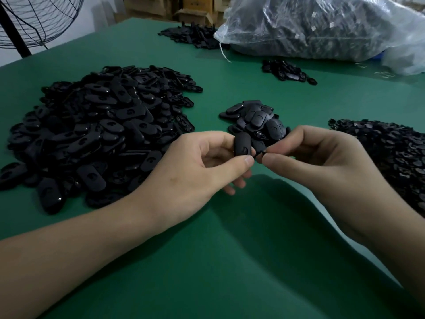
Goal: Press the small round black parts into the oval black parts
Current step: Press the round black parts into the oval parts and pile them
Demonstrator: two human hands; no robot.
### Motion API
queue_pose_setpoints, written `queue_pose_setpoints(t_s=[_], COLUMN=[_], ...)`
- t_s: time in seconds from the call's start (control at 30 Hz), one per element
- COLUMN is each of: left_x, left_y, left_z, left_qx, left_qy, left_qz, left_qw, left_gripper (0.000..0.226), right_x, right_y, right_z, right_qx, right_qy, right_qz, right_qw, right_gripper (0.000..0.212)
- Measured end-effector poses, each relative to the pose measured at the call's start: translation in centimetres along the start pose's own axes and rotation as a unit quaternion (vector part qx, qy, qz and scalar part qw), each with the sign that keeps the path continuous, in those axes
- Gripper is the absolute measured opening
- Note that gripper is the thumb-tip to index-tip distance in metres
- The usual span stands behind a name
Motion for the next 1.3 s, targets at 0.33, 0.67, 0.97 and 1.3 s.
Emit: queue_pose_setpoints(t_s=[0.33, 0.67, 0.97, 1.3], left_x=[0.1, 0.3, 0.1, 0.1], left_y=[0.1, 0.1, 0.1, 0.2], left_z=[0.1, 0.1, -0.1, 0.0], left_qx=[-0.028, -0.045, -0.036, -0.031], left_qy=[-0.035, -0.018, -0.005, -0.046], left_qz=[-0.009, -0.008, 0.005, 0.012], left_qw=[0.999, 0.999, 0.999, 0.998], left_gripper=[0.012, 0.017, 0.015, 0.018], right_x=[0.6, 1.2, 1.0, 1.2], right_y=[-0.6, -0.7, -0.4, -0.4], right_z=[-1.5, -2.0, -0.8, 1.3], right_qx=[-0.103, -0.117, -0.013, 0.140], right_qy=[-0.187, -0.183, -0.082, 0.106], right_qz=[0.037, 0.026, -0.006, -0.034], right_qw=[0.976, 0.976, 0.997, 0.984], right_gripper=[0.006, 0.013, 0.016, 0.014])
Point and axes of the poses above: each hand's wrist, its own y-axis towards the middle knuckle, its own x-axis out of the palm, z = x × y, the point moved 7 cm from there along y, towards the middle knuckle, and after that the axes turned 1 degree about z, right-handed, at the moved point
